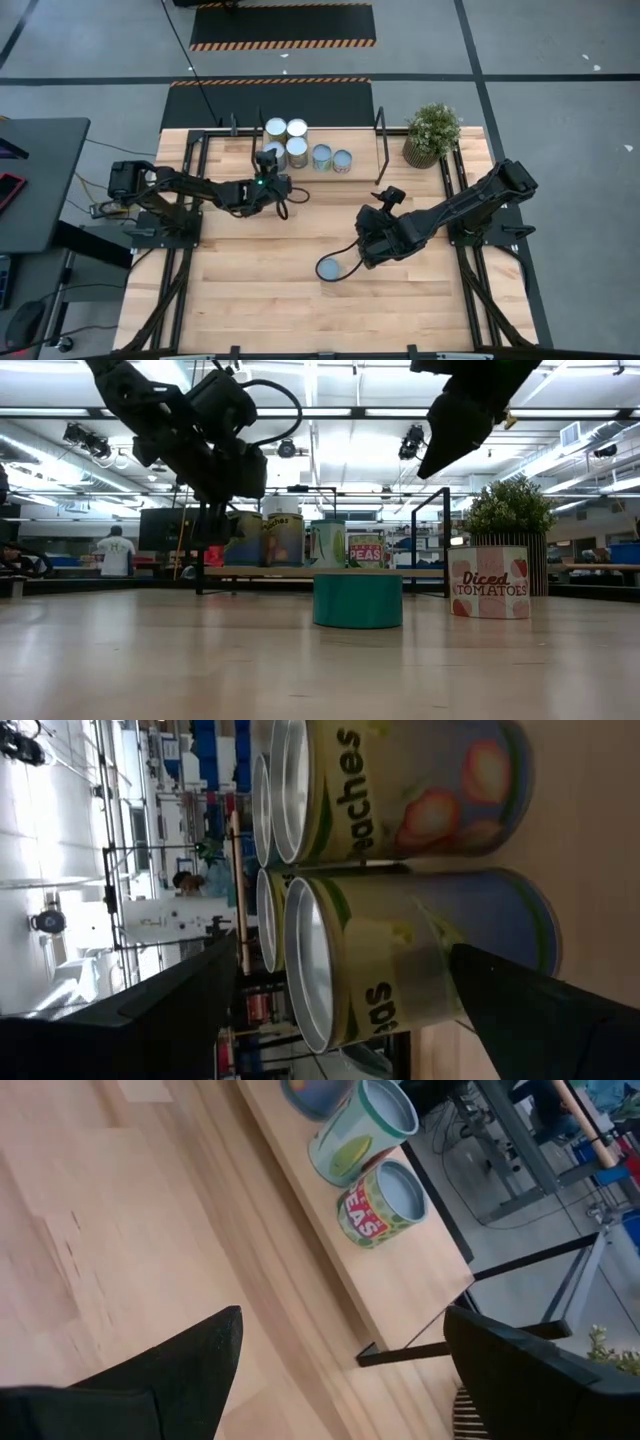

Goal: Pick and place cans onto a shelf
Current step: Adjust the canned peas on the shelf, then put the canned tomatoes on the shelf

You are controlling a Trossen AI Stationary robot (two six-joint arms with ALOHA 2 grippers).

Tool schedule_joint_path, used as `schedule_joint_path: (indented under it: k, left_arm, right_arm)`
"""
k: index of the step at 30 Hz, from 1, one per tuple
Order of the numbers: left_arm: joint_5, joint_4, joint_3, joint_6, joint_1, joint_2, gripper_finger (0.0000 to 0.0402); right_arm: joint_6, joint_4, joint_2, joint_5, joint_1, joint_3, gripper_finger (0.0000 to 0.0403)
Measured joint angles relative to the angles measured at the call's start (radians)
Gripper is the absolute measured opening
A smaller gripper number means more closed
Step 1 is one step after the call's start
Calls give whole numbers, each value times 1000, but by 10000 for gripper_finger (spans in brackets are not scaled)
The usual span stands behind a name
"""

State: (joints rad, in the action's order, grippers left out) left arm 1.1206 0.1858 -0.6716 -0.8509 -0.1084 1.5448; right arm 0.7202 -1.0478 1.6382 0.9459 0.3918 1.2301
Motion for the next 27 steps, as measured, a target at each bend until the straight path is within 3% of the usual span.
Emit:
schedule_joint_path:
  k: [16,27]
  left_arm:
    - [-43,12,0,52,-45,0,375]
    - [-55,11,1,116,34,-22,375]
  right_arm:
    - [-46,61,1,-1,0,0,354]
    - [-43,70,2,-33,0,0,354]
